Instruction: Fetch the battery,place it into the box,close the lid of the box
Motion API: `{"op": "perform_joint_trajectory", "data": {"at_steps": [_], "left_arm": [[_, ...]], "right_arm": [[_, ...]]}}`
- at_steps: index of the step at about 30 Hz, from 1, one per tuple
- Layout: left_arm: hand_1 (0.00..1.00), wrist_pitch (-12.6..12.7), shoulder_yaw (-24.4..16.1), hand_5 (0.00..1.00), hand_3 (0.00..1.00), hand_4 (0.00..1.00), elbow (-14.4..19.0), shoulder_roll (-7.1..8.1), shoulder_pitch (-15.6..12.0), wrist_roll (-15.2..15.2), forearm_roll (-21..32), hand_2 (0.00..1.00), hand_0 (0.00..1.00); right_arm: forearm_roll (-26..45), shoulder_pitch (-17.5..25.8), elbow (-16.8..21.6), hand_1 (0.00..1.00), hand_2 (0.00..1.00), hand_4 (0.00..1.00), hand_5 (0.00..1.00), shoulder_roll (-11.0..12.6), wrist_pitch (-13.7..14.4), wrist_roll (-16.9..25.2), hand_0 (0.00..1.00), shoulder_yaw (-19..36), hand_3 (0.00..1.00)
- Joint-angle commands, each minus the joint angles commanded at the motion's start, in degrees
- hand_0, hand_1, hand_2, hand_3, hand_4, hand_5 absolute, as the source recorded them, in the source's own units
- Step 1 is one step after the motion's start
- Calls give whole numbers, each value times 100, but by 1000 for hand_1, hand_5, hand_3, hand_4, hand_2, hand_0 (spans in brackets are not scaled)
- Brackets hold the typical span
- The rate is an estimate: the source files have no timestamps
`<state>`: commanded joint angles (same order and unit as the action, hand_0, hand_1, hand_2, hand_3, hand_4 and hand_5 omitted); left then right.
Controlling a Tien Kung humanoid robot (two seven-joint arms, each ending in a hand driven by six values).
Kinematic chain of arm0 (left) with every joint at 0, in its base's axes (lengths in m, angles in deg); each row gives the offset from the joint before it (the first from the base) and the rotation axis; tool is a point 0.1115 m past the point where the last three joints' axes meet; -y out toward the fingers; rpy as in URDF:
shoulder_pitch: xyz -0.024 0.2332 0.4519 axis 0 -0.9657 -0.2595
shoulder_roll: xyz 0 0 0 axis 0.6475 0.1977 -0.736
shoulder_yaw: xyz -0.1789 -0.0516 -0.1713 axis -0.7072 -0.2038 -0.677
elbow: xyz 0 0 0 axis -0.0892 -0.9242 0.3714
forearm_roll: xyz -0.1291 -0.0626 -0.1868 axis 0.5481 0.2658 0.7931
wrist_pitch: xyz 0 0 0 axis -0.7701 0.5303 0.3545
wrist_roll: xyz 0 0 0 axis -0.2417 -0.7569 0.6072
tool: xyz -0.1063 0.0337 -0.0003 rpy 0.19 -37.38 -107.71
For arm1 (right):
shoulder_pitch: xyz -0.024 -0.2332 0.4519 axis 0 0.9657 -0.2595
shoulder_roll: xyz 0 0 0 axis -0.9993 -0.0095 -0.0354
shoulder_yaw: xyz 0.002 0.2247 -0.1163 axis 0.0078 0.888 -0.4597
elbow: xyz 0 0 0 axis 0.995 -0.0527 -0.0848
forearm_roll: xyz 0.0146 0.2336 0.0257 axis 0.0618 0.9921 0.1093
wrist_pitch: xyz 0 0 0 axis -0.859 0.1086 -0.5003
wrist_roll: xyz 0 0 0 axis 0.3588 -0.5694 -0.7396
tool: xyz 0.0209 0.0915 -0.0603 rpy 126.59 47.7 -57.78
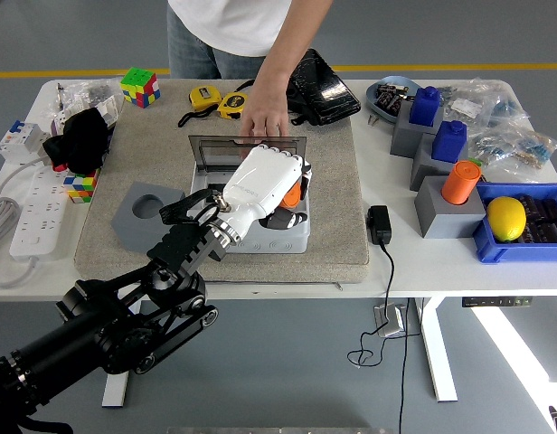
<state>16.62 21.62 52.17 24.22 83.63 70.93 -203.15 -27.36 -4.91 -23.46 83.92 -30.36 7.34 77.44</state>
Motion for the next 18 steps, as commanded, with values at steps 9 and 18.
{"op": "perform_joint_trajectory", "data": {"at_steps": [9, 18], "left_arm": [[2, -8, 15, 4, 48, 684, -25, 19, -28, -26, 0, 50, 37], [5, -73, 17, 38, 55, 756, -17, 31, -39, -17, 0, 60, 38]], "right_arm": [[4, 8, 0, 773, 760, 998, 998, 4, 2, -3, 822, -2, 793], [-3, 12, 0, 773, 759, 998, 998, 13, 6, -13, 822, 3, 792]]}}
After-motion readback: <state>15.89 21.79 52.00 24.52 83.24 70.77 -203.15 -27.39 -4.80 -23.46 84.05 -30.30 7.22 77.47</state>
